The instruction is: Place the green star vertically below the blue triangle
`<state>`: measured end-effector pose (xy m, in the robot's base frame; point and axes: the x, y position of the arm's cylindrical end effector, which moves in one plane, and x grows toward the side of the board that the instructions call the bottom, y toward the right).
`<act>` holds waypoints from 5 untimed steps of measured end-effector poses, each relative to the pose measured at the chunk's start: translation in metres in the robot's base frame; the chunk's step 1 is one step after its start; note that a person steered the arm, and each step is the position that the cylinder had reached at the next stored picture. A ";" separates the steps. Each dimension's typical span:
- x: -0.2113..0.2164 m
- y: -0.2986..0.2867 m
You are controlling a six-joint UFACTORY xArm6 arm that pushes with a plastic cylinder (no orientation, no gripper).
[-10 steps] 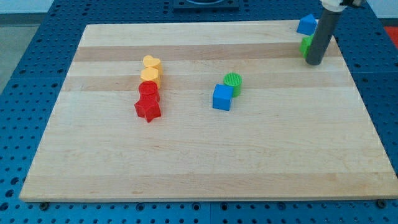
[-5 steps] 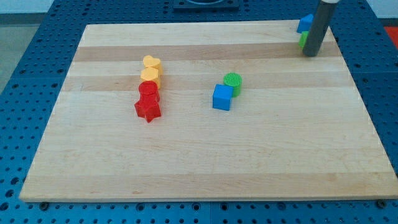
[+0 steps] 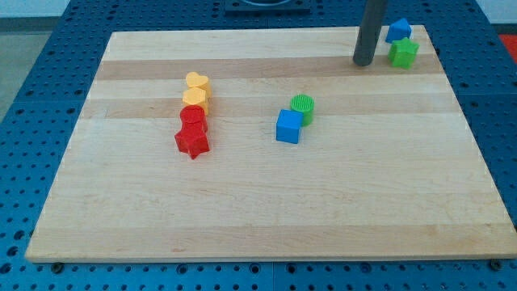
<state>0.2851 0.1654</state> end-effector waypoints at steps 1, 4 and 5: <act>0.000 0.014; 0.000 0.034; 0.000 0.038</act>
